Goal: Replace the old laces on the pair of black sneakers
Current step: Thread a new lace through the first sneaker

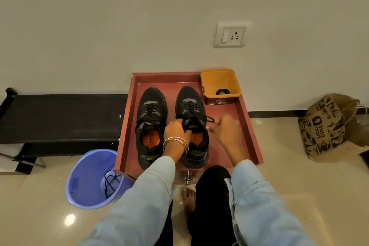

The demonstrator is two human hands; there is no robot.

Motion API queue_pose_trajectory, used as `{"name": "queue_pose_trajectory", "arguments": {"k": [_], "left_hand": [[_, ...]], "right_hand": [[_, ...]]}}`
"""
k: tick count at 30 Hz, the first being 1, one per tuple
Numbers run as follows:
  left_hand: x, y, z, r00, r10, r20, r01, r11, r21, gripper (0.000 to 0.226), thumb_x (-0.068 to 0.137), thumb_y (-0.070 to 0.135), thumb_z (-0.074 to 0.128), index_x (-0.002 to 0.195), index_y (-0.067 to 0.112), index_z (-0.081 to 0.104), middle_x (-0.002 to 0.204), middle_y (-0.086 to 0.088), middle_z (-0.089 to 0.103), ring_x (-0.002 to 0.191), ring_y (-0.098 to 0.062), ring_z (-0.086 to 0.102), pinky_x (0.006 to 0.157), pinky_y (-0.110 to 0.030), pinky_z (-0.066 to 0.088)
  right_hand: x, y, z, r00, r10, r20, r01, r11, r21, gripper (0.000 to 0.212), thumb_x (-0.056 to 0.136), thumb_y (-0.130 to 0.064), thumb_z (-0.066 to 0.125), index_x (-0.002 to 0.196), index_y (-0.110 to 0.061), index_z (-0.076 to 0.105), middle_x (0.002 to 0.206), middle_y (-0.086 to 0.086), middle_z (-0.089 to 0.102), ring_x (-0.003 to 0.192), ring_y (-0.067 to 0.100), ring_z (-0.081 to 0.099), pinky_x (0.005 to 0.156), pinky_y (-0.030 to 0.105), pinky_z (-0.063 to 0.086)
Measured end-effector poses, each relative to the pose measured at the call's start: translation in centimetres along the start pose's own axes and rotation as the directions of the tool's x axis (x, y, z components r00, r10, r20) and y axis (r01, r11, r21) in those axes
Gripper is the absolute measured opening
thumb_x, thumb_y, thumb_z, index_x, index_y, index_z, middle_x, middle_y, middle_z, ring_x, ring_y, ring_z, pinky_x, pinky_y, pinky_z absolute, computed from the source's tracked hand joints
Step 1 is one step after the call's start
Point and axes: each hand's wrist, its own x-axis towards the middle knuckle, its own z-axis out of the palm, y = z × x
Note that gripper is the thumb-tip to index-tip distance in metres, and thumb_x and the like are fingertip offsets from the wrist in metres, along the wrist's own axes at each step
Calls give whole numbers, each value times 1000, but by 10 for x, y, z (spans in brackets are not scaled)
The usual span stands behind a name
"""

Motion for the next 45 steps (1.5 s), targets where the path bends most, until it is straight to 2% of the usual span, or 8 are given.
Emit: {"name": "queue_pose_trajectory", "arguments": {"k": [8, 15, 23, 29, 32, 34, 36, 45], "left_hand": [[7, 13, 6, 996, -15, -90, 13, 1000, -22, 43, 89, 18, 62, 131, 12, 53, 127, -10, 55, 116, -30, 52, 94, -35, 44], [8, 14, 6, 995, 6, -98, -5, 1000, 13, 33, 92, 15, 57, 125, 15, 58, 119, -10, 61, 108, -30, 57, 90, -36, 47], [4, 15, 4, 995, -60, -76, 54, 996, -72, 33, 94, 14, 52, 126, 19, 58, 115, -16, 60, 104, -36, 58, 89, -39, 48], [1, 15, 5, 994, -93, -66, 87, 992, -87, 33, 95, 19, 51, 128, 20, 56, 116, -17, 59, 104, -37, 58, 90, -40, 48], [2, 16, 5, 996, -73, -59, 71, 997, -31, 35, 97, 19, 49, 132, 21, 53, 115, -16, 60, 105, -36, 58, 91, -42, 48], [3, 16, 4, 997, -49, -56, 51, 999, 20, 37, 98, 19, 47, 135, 23, 50, 116, -16, 60, 107, -35, 57, 92, -42, 48], [5, 16, 4, 998, -54, -44, 56, 997, 44, 40, 98, 20, 46, 137, 25, 47, 118, -15, 59, 109, -35, 56, 92, -42, 48], [8, 14, 5, 996, -84, -11, 85, 994, 64, 37, 99, 23, 43, 136, 25, 46, 115, -18, 57, 106, -37, 56, 85, -42, 48]], "right_hand": [[39, -27, 5, 925, -355, 134, 352, 935, 47, 26, 92, -7, 58, 117, -10, 67, 110, 7, 69, 104, 20, 63, 93, 31, 50], [51, -25, 14, 898, -408, 167, 437, 873, -215, 7, 86, -19, 59, 82, -20, 65, 85, 2, 69, 82, 22, 63, 74, 42, 56], [38, -47, -9, 974, -219, -59, 226, 951, 210, 19, 88, -13, 58, 74, -4, 66, 70, 2, 64, 69, 15, 61, 72, 38, 54], [29, -61, -82, 998, -3, -70, 70, 78, 995, 28, 95, -3, 38, 74, -8, 55, 60, 6, 55, 47, 18, 48, 53, 33, 47], [37, -38, -70, 990, -16, -141, 124, 580, 805, 21, 95, -8, 46, 77, -11, 56, 64, 4, 57, 52, 18, 49, 53, 31, 42], [46, -16, -50, 991, -103, -84, 115, 981, 158, 18, 94, -15, 50, 82, -10, 63, 81, 9, 66, 76, 25, 62, 67, 31, 42], [42, -7, -31, 992, -121, -21, 110, 954, -280, 17, 93, -22, 55, 99, -10, 66, 101, 10, 65, 100, 33, 60, 78, 35, 43], [28, -41, 9, 954, -247, 168, 284, 925, -250, 8, 90, -25, 64, 94, -22, 70, 107, 0, 65, 110, 24, 54, 94, 45, 36]]}}
